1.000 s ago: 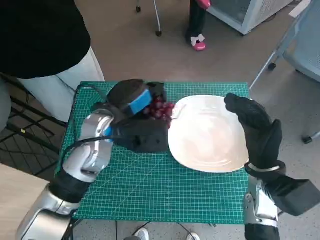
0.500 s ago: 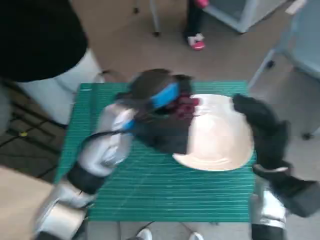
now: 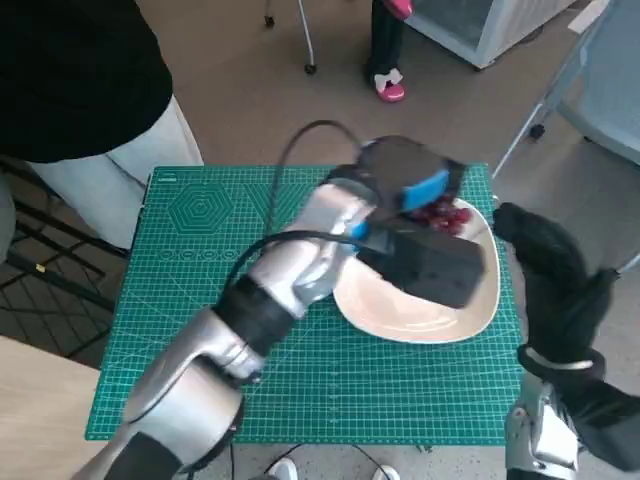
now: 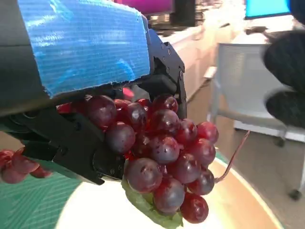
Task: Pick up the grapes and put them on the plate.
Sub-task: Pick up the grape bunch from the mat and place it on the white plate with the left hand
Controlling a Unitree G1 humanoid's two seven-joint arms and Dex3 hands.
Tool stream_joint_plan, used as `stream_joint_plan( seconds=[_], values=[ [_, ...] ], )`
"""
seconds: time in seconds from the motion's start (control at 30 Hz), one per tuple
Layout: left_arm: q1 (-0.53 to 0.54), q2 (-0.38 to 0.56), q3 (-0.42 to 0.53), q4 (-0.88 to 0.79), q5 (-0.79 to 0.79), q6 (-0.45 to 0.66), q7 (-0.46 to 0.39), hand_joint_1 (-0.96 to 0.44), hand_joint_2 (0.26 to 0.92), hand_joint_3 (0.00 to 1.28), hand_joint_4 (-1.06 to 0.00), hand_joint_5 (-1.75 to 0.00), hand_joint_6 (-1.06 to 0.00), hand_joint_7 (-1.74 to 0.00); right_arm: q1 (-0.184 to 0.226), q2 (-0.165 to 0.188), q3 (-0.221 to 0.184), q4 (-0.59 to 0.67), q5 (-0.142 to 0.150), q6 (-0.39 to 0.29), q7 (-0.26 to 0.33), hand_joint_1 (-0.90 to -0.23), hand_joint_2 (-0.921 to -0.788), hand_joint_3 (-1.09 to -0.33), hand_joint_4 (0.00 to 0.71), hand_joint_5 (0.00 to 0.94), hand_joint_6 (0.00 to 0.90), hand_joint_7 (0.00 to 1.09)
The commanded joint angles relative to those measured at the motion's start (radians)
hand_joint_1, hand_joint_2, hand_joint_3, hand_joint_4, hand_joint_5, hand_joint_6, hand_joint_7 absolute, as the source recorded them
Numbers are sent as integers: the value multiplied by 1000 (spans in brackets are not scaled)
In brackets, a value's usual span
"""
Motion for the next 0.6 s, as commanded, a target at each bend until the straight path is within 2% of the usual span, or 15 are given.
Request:
stream_joint_plan(
  seconds=[0.03,0.2,0.47,0.5,0.53,0.6],
  values=[
    [-51,-27,-11,76,3,-19,26,3,921,290,-466,-1520,-372,-1298,29,2,-6,3,-27,-10,-26,-640,-921,-826,422,1,142,187],
    [-68,-52,-14,124,-3,-41,36,3,921,312,-403,-1515,-371,-1383,39,5,-6,-8,-41,-15,-45,-639,-921,-830,421,0,144,176],
    [-86,-79,-8,163,-13,-57,32,2,921,371,-314,-1549,-314,-1512,51,11,4,-26,-50,-15,-63,-640,-921,-832,420,0,148,166],
    [-87,-80,-7,165,-16,-59,29,20,918,378,-314,-1555,-310,-1476,52,11,6,-29,-50,-15,-64,-639,-921,-833,419,0,149,165],
    [-88,-80,-5,166,-18,-60,27,63,908,398,-317,-1566,-320,-1348,54,12,7,-30,-49,-14,-64,-637,-921,-835,419,0,149,164],
    [-88,-81,-2,168,-22,-63,24,192,875,458,-331,-1597,-379,-896,56,13,9,-32,-47,-14,-63,-634,-921,-838,419,0,150,161]
  ],
)
